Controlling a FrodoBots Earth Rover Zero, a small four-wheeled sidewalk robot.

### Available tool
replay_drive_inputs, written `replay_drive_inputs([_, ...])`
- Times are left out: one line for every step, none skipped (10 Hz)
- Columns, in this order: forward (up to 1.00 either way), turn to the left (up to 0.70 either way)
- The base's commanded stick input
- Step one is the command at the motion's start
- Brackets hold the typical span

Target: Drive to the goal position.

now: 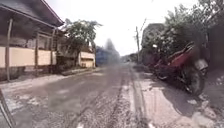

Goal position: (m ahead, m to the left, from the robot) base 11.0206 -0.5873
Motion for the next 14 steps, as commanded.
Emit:
replay_drive_inputs([0.7, 0.01])
replay_drive_inputs([0.7, 0.01])
replay_drive_inputs([0.7, 0.01])
replay_drive_inputs([0.7, 0.0])
replay_drive_inputs([0.7, -0.13])
replay_drive_inputs([0.7, -0.1])
replay_drive_inputs([0.7, 0.0])
replay_drive_inputs([0.7, 0.01])
replay_drive_inputs([0.7, 0.01])
replay_drive_inputs([0.7, 0.01])
replay_drive_inputs([0.7, 0.01])
replay_drive_inputs([0.7, 0.01])
replay_drive_inputs([0.7, 0.01])
replay_drive_inputs([0.7, 0.01])
